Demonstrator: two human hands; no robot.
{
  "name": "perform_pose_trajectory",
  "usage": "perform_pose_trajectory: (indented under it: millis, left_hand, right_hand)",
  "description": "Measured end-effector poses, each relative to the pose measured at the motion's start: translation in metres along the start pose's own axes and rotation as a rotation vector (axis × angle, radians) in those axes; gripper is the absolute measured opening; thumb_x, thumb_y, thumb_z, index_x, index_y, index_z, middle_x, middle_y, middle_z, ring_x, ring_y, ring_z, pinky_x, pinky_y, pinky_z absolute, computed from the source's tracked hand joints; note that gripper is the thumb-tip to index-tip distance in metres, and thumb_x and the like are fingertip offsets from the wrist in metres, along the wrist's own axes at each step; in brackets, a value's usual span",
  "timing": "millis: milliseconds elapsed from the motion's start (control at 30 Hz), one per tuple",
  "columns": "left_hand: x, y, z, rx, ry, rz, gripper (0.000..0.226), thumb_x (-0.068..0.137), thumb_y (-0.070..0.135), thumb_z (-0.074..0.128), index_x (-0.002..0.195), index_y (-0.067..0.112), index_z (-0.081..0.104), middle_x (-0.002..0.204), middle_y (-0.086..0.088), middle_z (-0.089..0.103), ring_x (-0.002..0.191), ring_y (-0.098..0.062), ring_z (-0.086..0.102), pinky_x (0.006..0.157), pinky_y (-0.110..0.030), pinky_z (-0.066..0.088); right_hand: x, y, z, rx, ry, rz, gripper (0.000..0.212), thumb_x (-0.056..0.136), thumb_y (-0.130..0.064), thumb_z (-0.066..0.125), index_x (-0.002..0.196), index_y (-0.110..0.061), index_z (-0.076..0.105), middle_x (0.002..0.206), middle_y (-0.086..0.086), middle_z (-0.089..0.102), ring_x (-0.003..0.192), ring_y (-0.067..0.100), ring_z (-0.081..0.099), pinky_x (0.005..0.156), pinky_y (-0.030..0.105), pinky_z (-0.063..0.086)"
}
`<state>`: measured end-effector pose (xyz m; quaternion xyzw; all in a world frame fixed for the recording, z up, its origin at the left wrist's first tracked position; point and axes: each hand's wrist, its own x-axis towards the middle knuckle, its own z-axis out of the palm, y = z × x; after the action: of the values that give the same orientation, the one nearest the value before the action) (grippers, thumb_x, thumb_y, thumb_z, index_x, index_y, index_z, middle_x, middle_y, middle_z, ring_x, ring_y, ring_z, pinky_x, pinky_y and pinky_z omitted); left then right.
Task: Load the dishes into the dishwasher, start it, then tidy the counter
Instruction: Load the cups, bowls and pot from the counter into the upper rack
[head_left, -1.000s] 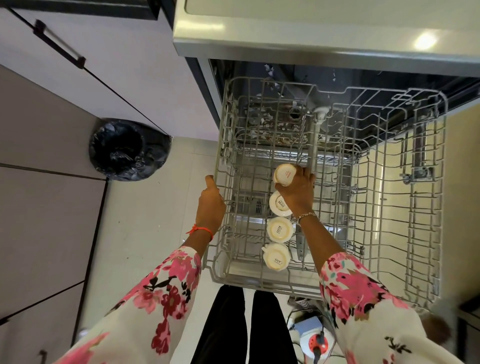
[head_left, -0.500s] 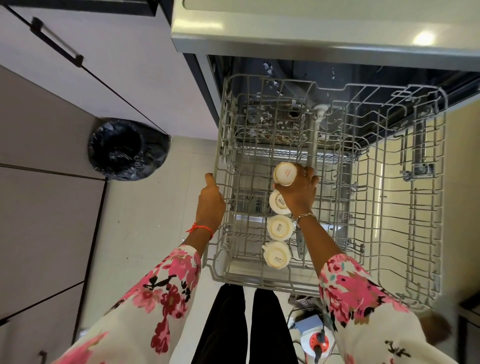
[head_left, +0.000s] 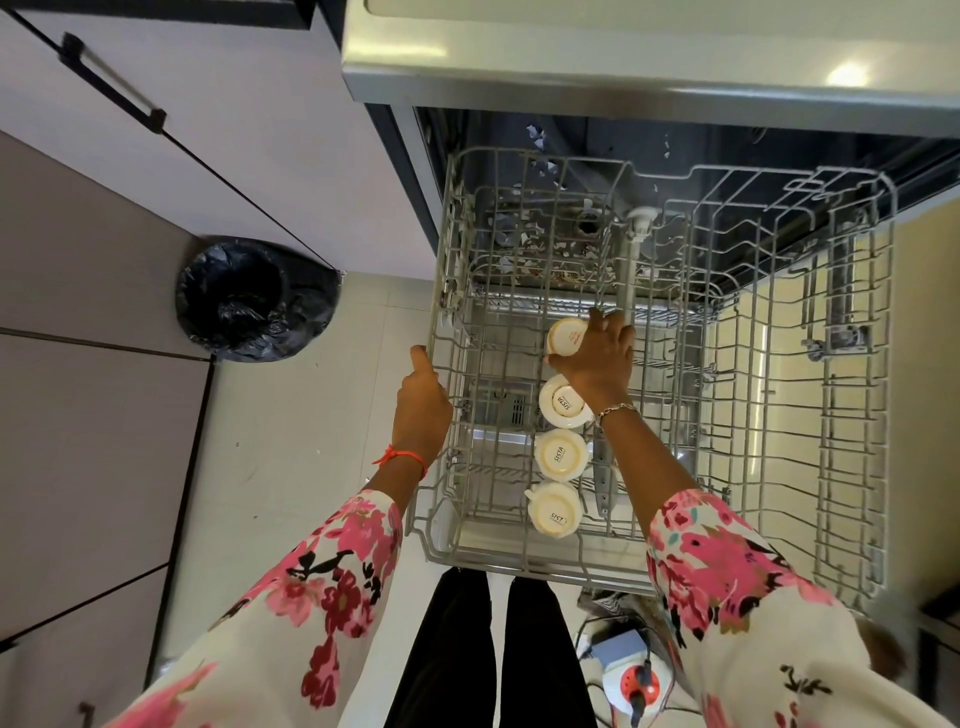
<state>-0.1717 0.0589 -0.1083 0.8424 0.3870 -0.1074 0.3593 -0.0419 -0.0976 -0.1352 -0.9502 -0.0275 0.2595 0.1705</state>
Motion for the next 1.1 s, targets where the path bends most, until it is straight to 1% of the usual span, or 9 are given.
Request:
perform_pose_trajectory:
  millis: [200, 367, 467, 533, 600, 733, 800, 967, 1100]
  left_hand:
    - [0.001, -0.001, 0.002, 0.008, 0.012, 0.002, 0.052, 0.087, -0.013, 0.044, 0.135, -0.001, 0.029, 0.061, 0.002, 0.042, 0.056, -0.015, 0.045, 0.058, -0.027, 0.042]
    - [0.003, -0.003, -0.002, 0.049, -0.019, 0.02, 0.052, 0.086, -0.014, 0.043, 0.134, -0.001, 0.029, 0.069, -0.009, 0.049, 0.061, -0.023, 0.05, 0.059, -0.035, 0.046]
    - [0.0, 0.001, -0.015, 0.117, -0.088, 0.057, 0.047, 0.091, -0.005, 0.042, 0.135, -0.001, 0.027, 0.087, -0.019, 0.056, 0.078, -0.031, 0.057, 0.068, -0.04, 0.046]
    - [-0.005, 0.002, -0.027, 0.2, -0.121, 0.12, 0.053, 0.095, 0.009, 0.046, 0.14, -0.002, 0.022, 0.119, -0.026, 0.052, 0.108, -0.04, 0.052, 0.089, -0.045, 0.043]
    - [-0.015, 0.002, -0.04, 0.287, -0.107, 0.19, 0.06, 0.096, 0.021, 0.049, 0.143, -0.004, 0.02, 0.139, -0.024, 0.039, 0.126, -0.039, 0.039, 0.105, -0.042, 0.031]
    - [-0.036, -0.012, -0.068, 0.357, -0.055, 0.291, 0.062, 0.094, 0.034, 0.045, 0.141, -0.003, 0.028, 0.14, -0.022, 0.038, 0.13, -0.036, 0.034, 0.111, -0.04, 0.024]
    - [-0.046, -0.023, -0.087, 0.383, -0.037, 0.311, 0.061, 0.093, 0.032, 0.05, 0.14, -0.002, 0.031, 0.139, -0.021, 0.039, 0.13, -0.036, 0.035, 0.111, -0.04, 0.025]
    - [-0.063, -0.046, -0.144, 0.408, 0.007, 0.38, 0.059, 0.094, 0.029, 0.05, 0.141, 0.0, 0.029, 0.144, -0.017, 0.035, 0.136, -0.031, 0.028, 0.113, -0.037, 0.017]
    - [-0.06, -0.076, -0.197, 0.448, 0.038, 0.445, 0.061, 0.095, 0.033, 0.047, 0.143, 0.003, 0.024, 0.149, -0.013, 0.028, 0.142, -0.027, 0.018, 0.115, -0.037, 0.011]
  right_hand:
    - [0.004, 0.0, -0.005, -0.089, -0.079, -0.077, 0.087, 0.075, -0.037, 0.073, 0.145, -0.015, 0.025, 0.151, 0.01, 0.019, 0.139, 0.035, 0.015, 0.113, 0.045, 0.022]
    - [-0.006, 0.001, -0.008, -0.067, -0.098, -0.099, 0.085, 0.079, -0.04, 0.067, 0.146, -0.013, 0.022, 0.152, 0.01, 0.018, 0.14, 0.032, 0.015, 0.115, 0.044, 0.017]
    - [-0.02, -0.002, -0.017, -0.058, -0.07, -0.151, 0.08, 0.081, -0.036, 0.065, 0.144, -0.007, 0.025, 0.149, 0.013, 0.025, 0.137, 0.033, 0.02, 0.112, 0.046, 0.021]
    - [-0.031, -0.005, -0.024, -0.093, -0.069, -0.186, 0.074, 0.083, -0.034, 0.064, 0.141, -0.004, 0.029, 0.145, 0.015, 0.031, 0.136, 0.033, 0.024, 0.111, 0.047, 0.024]
    - [-0.043, -0.01, -0.035, -0.128, -0.084, -0.221, 0.069, 0.085, -0.034, 0.061, 0.139, -0.003, 0.031, 0.143, 0.016, 0.034, 0.135, 0.033, 0.027, 0.11, 0.047, 0.025]
    - [-0.072, -0.025, -0.054, -0.203, -0.159, -0.307, 0.066, 0.089, -0.035, 0.057, 0.141, -0.003, 0.029, 0.146, 0.016, 0.031, 0.136, 0.032, 0.029, 0.11, 0.047, 0.026]
    - [-0.09, -0.037, -0.06, -0.245, -0.159, -0.361, 0.067, 0.091, -0.036, 0.054, 0.143, -0.004, 0.026, 0.149, 0.013, 0.028, 0.139, 0.028, 0.027, 0.113, 0.045, 0.023]
    - [-0.138, -0.082, -0.063, -0.282, -0.11, -0.471, 0.057, 0.096, -0.031, 0.049, 0.142, -0.004, 0.028, 0.15, 0.014, 0.028, 0.14, 0.026, 0.026, 0.112, 0.04, 0.025]
    - [-0.173, -0.129, -0.051, -0.297, 0.008, -0.533, 0.052, 0.097, -0.03, 0.045, 0.139, -0.002, 0.032, 0.147, 0.016, 0.032, 0.137, 0.027, 0.031, 0.109, 0.034, 0.027]
